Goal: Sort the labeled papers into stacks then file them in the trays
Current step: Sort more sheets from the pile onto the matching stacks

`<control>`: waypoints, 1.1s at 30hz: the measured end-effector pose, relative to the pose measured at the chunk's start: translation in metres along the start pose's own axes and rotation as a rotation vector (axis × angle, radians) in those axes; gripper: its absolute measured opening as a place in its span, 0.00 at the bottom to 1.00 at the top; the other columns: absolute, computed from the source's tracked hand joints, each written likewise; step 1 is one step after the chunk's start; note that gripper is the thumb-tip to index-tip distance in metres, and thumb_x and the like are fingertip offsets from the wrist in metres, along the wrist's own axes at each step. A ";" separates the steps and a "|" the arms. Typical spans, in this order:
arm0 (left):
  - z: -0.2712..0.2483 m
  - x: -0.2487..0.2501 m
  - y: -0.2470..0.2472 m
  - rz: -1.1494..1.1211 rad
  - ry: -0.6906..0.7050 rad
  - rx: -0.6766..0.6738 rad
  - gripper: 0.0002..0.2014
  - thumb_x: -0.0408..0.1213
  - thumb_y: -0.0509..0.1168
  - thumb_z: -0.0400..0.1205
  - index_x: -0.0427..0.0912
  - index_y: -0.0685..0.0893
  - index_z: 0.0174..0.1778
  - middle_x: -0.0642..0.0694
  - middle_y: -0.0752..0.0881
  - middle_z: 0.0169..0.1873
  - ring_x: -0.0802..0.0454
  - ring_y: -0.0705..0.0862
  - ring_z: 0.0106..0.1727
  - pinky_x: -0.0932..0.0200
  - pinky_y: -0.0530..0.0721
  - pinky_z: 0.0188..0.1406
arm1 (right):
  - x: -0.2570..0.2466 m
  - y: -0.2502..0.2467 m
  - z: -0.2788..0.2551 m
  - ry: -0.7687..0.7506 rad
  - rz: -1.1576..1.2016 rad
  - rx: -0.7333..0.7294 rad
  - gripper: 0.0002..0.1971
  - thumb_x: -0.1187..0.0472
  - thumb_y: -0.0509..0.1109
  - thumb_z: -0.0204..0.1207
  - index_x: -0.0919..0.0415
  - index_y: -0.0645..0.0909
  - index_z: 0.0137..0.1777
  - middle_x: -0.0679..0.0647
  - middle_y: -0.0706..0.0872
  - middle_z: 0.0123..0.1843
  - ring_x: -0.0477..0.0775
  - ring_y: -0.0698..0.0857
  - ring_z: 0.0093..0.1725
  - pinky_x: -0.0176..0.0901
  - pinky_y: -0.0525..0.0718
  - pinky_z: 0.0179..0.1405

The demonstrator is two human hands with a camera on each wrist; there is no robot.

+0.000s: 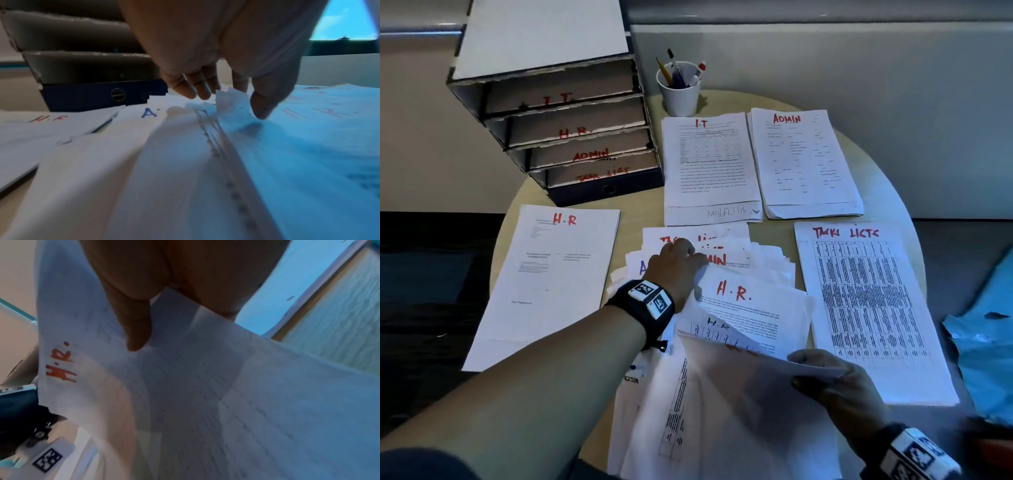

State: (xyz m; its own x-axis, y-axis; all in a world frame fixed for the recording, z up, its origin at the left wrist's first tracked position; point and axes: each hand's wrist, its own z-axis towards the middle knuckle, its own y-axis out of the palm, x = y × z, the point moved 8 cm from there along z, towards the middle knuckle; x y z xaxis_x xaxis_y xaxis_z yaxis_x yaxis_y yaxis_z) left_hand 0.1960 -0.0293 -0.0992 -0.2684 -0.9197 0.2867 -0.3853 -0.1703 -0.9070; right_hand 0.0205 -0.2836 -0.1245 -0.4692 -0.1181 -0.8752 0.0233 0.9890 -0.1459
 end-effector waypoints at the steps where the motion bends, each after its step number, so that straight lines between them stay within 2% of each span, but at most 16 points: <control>1: -0.003 -0.001 -0.001 -0.001 0.024 0.039 0.26 0.38 0.75 0.77 0.51 0.80 0.71 0.44 0.73 0.67 0.41 0.72 0.68 0.44 0.78 0.65 | -0.003 0.000 0.000 -0.007 0.002 -0.007 0.14 0.67 0.86 0.58 0.60 0.91 0.45 0.62 0.91 0.40 0.51 0.86 0.39 0.38 0.81 0.40; 3: -0.005 -0.002 0.000 -0.002 0.068 0.085 0.21 0.35 0.75 0.77 0.51 0.84 0.66 0.44 0.77 0.64 0.41 0.75 0.65 0.48 0.78 0.59 | -0.006 0.001 0.001 -0.015 0.014 -0.025 0.13 0.77 0.81 0.61 0.63 0.91 0.43 0.64 0.91 0.41 0.50 0.86 0.38 0.32 0.81 0.38; 5: -0.007 -0.004 0.001 -0.087 0.069 0.087 0.13 0.32 0.70 0.78 0.48 0.88 0.57 0.45 0.83 0.56 0.40 0.81 0.59 0.52 0.78 0.52 | -0.010 0.003 0.001 -0.024 0.037 -0.045 0.12 0.80 0.79 0.62 0.65 0.91 0.41 0.61 0.92 0.43 0.49 0.87 0.40 0.32 0.82 0.38; 7: -0.009 -0.006 -0.002 -0.277 0.001 0.044 0.08 0.34 0.65 0.82 0.46 0.87 0.54 0.45 0.87 0.50 0.40 0.85 0.53 0.55 0.80 0.49 | -0.011 0.004 0.001 -0.017 0.067 -0.055 0.13 0.82 0.78 0.61 0.67 0.91 0.41 0.60 0.92 0.45 0.52 0.88 0.41 0.35 0.84 0.39; 9: -0.017 -0.013 -0.010 -0.479 -0.077 0.065 0.07 0.36 0.66 0.84 0.47 0.86 0.55 0.48 0.89 0.48 0.45 0.86 0.50 0.61 0.78 0.47 | -0.011 0.002 0.001 -0.006 0.118 -0.061 0.14 0.82 0.78 0.59 0.68 0.91 0.42 0.63 0.92 0.45 0.53 0.88 0.41 0.35 0.86 0.38; 11: -0.030 -0.022 -0.022 -0.644 -0.114 0.165 0.05 0.37 0.69 0.83 0.49 0.87 0.53 0.53 0.88 0.46 0.51 0.85 0.49 0.62 0.78 0.48 | -0.014 0.002 0.003 -0.009 0.139 -0.064 0.16 0.74 0.83 0.56 0.68 0.90 0.46 0.64 0.92 0.46 0.52 0.89 0.42 0.35 0.87 0.39; 13: -0.046 -0.035 -0.033 -0.809 -0.177 0.254 0.04 0.36 0.72 0.81 0.51 0.88 0.46 0.55 0.90 0.43 0.54 0.86 0.46 0.60 0.82 0.48 | -0.015 0.000 0.005 -0.026 0.164 -0.078 0.30 0.56 0.91 0.45 0.67 0.91 0.48 0.63 0.92 0.47 0.55 0.90 0.44 0.41 0.88 0.45; 14: -0.054 -0.042 -0.036 -0.861 -0.211 0.285 0.05 0.35 0.73 0.80 0.51 0.89 0.43 0.54 0.90 0.42 0.54 0.86 0.44 0.60 0.83 0.47 | -0.016 0.000 0.007 -0.018 0.174 -0.075 0.34 0.52 0.91 0.41 0.67 0.91 0.49 0.64 0.92 0.47 0.59 0.90 0.46 0.46 0.88 0.48; 17: -0.072 -0.061 -0.039 -0.900 -0.308 0.358 0.03 0.37 0.75 0.78 0.48 0.90 0.39 0.51 0.91 0.39 0.50 0.86 0.44 0.55 0.84 0.48 | -0.026 0.004 0.013 -0.019 0.208 -0.065 0.24 0.67 0.86 0.50 0.70 0.90 0.49 0.70 0.91 0.47 0.71 0.90 0.50 0.55 0.88 0.51; 21: -0.078 -0.084 -0.030 -0.827 -0.400 0.387 0.14 0.47 0.73 0.80 0.44 0.84 0.33 0.48 0.87 0.32 0.45 0.84 0.41 0.52 0.84 0.46 | -0.034 0.016 0.021 0.016 0.188 -0.041 0.16 0.77 0.83 0.57 0.71 0.90 0.47 0.72 0.91 0.45 0.73 0.90 0.48 0.70 0.86 0.56; 23: -0.077 -0.087 -0.028 -0.736 -0.350 0.355 0.19 0.53 0.69 0.82 0.42 0.82 0.33 0.48 0.87 0.32 0.44 0.84 0.41 0.51 0.83 0.44 | -0.036 0.021 0.027 0.028 0.126 -0.030 0.14 0.79 0.80 0.61 0.66 0.91 0.45 0.69 0.92 0.43 0.70 0.91 0.46 0.71 0.86 0.56; 26: -0.079 -0.079 -0.028 -0.653 -0.229 0.327 0.23 0.56 0.61 0.85 0.39 0.78 0.34 0.45 0.79 0.27 0.44 0.77 0.34 0.53 0.76 0.36 | -0.042 0.026 0.032 -0.010 0.021 -0.055 0.18 0.67 0.85 0.57 0.57 0.92 0.49 0.61 0.93 0.45 0.67 0.91 0.49 0.68 0.87 0.56; 28: -0.077 -0.075 -0.025 -0.661 -0.164 0.296 0.19 0.53 0.60 0.87 0.41 0.83 0.40 0.49 0.83 0.33 0.48 0.80 0.38 0.56 0.77 0.41 | -0.043 0.026 0.037 0.012 -0.010 -0.051 0.20 0.66 0.85 0.56 0.58 0.91 0.51 0.60 0.93 0.46 0.65 0.91 0.50 0.66 0.88 0.56; 30: -0.075 -0.072 -0.020 -0.654 -0.099 0.241 0.15 0.50 0.60 0.86 0.45 0.86 0.54 0.53 0.88 0.48 0.51 0.84 0.50 0.57 0.81 0.51 | -0.045 0.024 0.040 0.059 -0.008 -0.021 0.16 0.73 0.83 0.61 0.63 0.90 0.50 0.60 0.93 0.43 0.65 0.92 0.46 0.62 0.90 0.51; 31: -0.074 -0.073 -0.018 -0.649 -0.083 0.220 0.14 0.49 0.59 0.84 0.48 0.86 0.56 0.54 0.89 0.50 0.53 0.85 0.52 0.56 0.83 0.53 | -0.048 0.025 0.041 0.078 -0.011 -0.015 0.14 0.74 0.82 0.63 0.65 0.89 0.48 0.61 0.93 0.41 0.66 0.92 0.43 0.59 0.90 0.47; 33: -0.072 -0.075 -0.015 -0.662 -0.077 0.218 0.10 0.47 0.61 0.83 0.53 0.86 0.53 0.58 0.89 0.46 0.64 0.84 0.45 0.56 0.84 0.47 | -0.052 0.025 0.043 0.093 -0.037 -0.005 0.10 0.73 0.81 0.66 0.68 0.88 0.47 0.61 0.93 0.38 0.65 0.92 0.39 0.58 0.91 0.43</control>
State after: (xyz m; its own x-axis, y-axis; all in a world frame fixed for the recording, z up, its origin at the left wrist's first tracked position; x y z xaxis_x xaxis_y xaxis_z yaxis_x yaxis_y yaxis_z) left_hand 0.1579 0.0678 -0.0851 0.0279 -0.6192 0.7848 -0.2584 -0.7629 -0.5927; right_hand 0.0840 -0.2561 -0.1027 -0.5495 -0.1461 -0.8226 -0.0003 0.9846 -0.1746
